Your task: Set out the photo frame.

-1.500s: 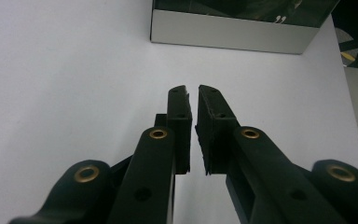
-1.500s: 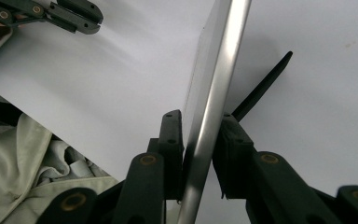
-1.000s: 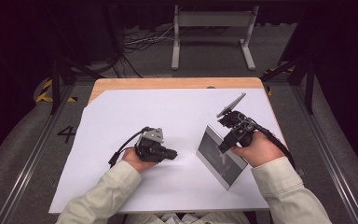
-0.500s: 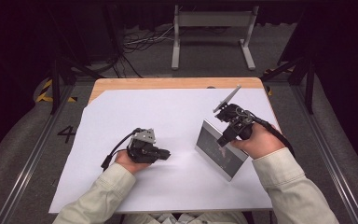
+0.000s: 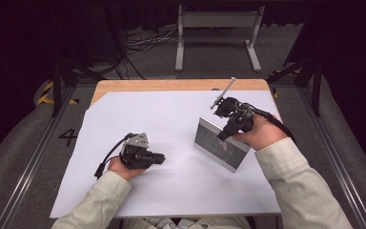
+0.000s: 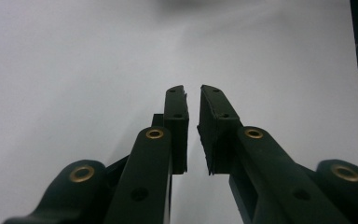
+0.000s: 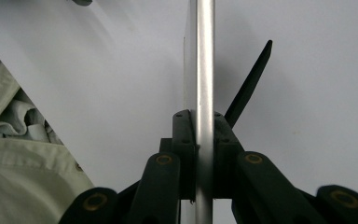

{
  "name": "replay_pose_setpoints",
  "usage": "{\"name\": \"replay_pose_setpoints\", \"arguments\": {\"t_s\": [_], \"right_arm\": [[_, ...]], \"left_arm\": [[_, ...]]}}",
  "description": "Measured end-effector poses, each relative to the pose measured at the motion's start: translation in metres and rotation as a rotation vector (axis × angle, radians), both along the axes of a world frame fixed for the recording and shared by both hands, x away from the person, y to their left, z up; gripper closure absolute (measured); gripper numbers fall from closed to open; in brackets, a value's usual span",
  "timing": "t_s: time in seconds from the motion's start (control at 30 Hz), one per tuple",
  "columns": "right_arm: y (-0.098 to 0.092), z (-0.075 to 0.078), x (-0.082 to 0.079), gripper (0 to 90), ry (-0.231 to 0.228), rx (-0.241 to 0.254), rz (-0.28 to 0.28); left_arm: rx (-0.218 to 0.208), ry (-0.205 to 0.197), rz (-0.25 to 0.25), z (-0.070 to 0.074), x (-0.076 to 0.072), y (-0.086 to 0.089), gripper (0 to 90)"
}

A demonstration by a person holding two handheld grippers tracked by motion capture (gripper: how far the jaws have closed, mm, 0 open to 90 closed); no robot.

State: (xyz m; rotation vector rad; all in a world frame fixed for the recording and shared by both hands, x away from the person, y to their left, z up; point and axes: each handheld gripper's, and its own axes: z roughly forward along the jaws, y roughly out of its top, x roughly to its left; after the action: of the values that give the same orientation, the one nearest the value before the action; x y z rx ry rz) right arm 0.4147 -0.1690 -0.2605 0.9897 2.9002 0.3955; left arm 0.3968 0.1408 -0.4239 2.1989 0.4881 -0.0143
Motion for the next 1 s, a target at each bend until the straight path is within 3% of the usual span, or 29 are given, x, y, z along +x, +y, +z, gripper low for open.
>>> {"name": "replay_pose_setpoints", "arguments": {"t_s": [0.13,0.4,0.73,0.9,1.0], "right_arm": [[0.007,0.003,0.005,82.9,-0.013,-0.015,0.093],[0.017,0.007,0.012,82.9,-0.016,-0.032,0.146],[0.029,0.009,0.021,83.0,-0.051,-0.068,0.323],[0.031,0.008,0.025,83.0,-0.048,-0.074,0.337],[0.033,0.006,0.028,83.0,-0.058,-0.086,0.373]], "left_arm": [[-0.001,-0.002,0.017,0.000,-0.002,0.006,81.4],[-0.003,0.002,0.031,-0.001,-0.005,0.012,81.0],[-0.005,0.003,0.057,-0.002,-0.008,0.022,80.2],[-0.011,0.011,0.062,-0.002,-0.009,0.025,77.8],[-0.013,0.020,0.071,-0.002,-0.009,0.026,77.5]]}}
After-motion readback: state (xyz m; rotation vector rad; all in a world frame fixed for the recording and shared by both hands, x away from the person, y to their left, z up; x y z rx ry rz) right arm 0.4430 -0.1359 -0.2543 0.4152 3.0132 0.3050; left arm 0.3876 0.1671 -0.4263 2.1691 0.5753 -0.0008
